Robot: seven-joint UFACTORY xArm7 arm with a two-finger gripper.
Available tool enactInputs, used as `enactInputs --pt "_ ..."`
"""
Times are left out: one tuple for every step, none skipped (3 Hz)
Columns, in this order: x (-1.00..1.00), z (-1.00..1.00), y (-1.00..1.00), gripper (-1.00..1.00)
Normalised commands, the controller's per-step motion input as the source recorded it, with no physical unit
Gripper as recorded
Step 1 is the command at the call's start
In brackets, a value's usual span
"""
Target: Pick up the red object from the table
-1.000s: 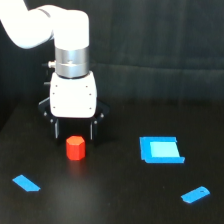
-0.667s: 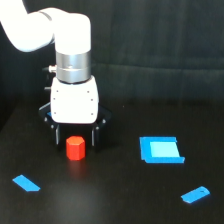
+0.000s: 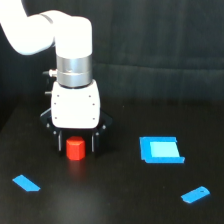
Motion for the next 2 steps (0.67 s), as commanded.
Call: enactInputs --pt "-0.04 -0.1 -0.01 -1.0" --pt "0.01 -0.09 0.1 -1.0"
